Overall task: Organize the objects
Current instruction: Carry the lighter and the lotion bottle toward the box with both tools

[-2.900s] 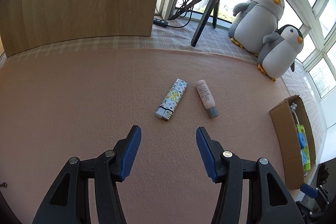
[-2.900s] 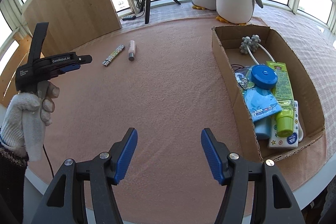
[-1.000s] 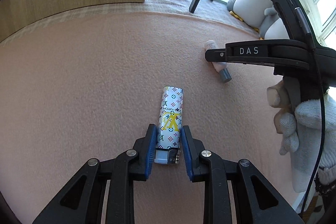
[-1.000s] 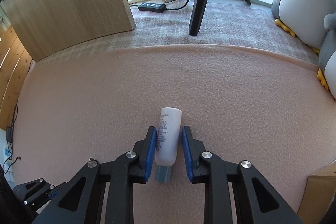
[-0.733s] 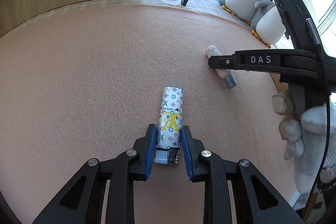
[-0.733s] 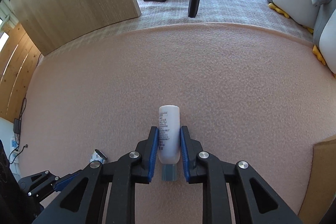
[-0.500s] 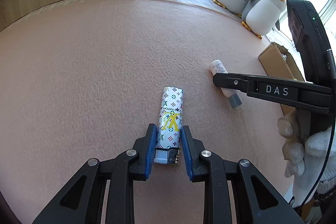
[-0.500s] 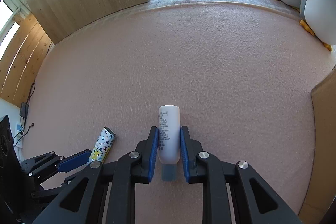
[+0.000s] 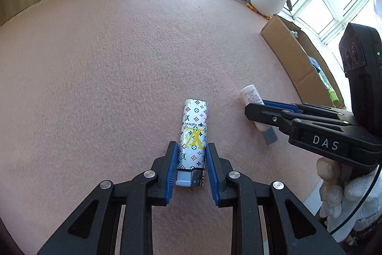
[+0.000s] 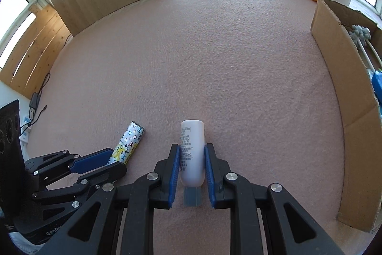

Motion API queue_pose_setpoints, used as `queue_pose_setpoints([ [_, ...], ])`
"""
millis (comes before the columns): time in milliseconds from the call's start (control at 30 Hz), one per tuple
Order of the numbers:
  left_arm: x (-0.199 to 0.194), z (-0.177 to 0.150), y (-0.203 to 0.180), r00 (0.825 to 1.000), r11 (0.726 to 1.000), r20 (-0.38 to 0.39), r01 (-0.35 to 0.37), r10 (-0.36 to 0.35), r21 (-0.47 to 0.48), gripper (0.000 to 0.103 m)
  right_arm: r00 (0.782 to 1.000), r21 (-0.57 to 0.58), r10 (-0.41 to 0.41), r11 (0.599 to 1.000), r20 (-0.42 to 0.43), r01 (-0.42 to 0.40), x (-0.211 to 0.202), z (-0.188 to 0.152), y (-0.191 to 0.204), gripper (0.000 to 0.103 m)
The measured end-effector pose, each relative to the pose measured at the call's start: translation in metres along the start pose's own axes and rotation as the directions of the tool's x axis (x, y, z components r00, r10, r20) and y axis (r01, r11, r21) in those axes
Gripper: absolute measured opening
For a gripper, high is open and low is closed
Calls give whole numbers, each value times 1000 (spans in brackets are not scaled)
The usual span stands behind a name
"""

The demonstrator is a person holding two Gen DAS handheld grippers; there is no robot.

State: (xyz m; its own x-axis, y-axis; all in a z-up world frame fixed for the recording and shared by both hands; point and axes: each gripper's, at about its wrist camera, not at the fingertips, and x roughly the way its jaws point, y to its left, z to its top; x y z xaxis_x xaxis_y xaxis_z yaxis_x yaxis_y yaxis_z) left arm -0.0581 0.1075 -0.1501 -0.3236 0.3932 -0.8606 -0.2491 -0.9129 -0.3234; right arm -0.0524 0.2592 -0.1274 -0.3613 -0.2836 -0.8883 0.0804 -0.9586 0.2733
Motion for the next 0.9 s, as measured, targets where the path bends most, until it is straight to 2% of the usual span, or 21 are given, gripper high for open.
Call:
queue_pose_setpoints([
  [133, -5, -3, -3, 999, 999, 1, 39, -38, -30, 25, 1000, 21, -1, 1000, 31, 0, -17, -6, -10, 19],
  [333, 4, -2, -14, 1000, 1000, -13, -16, 17, 17, 26, 998, 36, -13, 999, 53, 11, -30, -13, -20, 19],
  [433, 8, 2, -20, 999, 999, -12, -31, 31, 34, 32, 998, 40, -15, 999, 61, 12, -34, -15, -22, 19],
  [567, 11, 7, -27, 998, 993, -7, -67, 68, 95, 30, 997, 43, -20, 999, 74, 17, -39, -16, -23, 19],
  [600, 11, 7, -27, 998, 994, -8, -64, 65, 94, 25, 997, 45, -20, 999, 79, 17, -41, -16, -24, 19],
  [900, -2, 19, -32, 1000, 997, 14, -10, 9, 75, 25, 989, 83, -33, 996, 142, 21, -71, -12, -44, 19],
])
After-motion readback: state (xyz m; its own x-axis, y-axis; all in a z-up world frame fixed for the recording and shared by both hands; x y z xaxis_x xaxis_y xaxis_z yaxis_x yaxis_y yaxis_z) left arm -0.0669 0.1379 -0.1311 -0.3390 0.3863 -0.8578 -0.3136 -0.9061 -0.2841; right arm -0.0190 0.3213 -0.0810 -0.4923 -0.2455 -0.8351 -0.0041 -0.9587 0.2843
